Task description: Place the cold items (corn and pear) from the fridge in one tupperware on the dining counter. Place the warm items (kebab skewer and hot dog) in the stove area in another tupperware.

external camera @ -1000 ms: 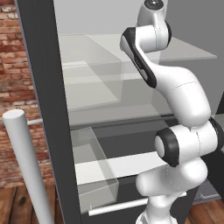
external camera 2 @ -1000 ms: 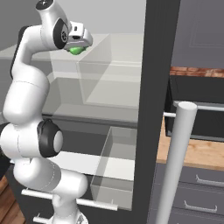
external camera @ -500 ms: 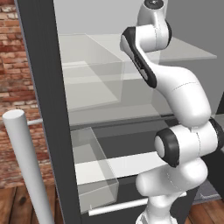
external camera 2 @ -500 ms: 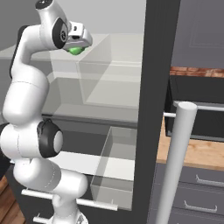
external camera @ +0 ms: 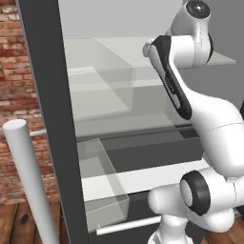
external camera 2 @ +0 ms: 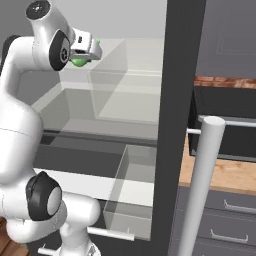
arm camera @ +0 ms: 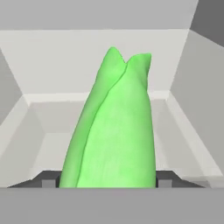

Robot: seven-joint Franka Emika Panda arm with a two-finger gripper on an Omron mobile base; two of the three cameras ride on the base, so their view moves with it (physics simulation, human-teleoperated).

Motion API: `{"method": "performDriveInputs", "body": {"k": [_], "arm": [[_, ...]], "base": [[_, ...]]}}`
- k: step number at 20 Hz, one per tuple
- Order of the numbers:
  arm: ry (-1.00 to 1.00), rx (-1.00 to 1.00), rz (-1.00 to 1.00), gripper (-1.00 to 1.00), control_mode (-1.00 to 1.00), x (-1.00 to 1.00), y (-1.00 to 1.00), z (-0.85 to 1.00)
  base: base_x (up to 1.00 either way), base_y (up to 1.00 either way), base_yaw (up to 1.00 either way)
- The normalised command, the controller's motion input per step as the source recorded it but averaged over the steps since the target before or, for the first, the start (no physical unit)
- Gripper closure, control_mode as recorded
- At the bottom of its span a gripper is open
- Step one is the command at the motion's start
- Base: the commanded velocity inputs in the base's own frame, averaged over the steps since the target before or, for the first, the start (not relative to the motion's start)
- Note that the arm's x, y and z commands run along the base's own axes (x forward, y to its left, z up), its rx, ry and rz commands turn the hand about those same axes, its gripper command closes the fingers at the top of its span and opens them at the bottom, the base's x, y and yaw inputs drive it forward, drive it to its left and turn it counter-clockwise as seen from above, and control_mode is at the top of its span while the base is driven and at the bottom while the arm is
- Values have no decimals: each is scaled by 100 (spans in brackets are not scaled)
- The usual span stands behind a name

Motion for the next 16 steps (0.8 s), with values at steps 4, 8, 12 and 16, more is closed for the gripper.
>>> {"method": "performDriveInputs", "body": {"k": [4,8,12,16], "arm": [[-23,25,0,100,-100,-100,-18,-3],[-3,9,-2,100,-100,-100,-1,4],[0,0,0,100,-100,-96,0,15],[0,0,0,100,-100,-92,0,20]], "base": [[0,0,0],[0,0,0],[0,0,0],[0,0,0]]}}
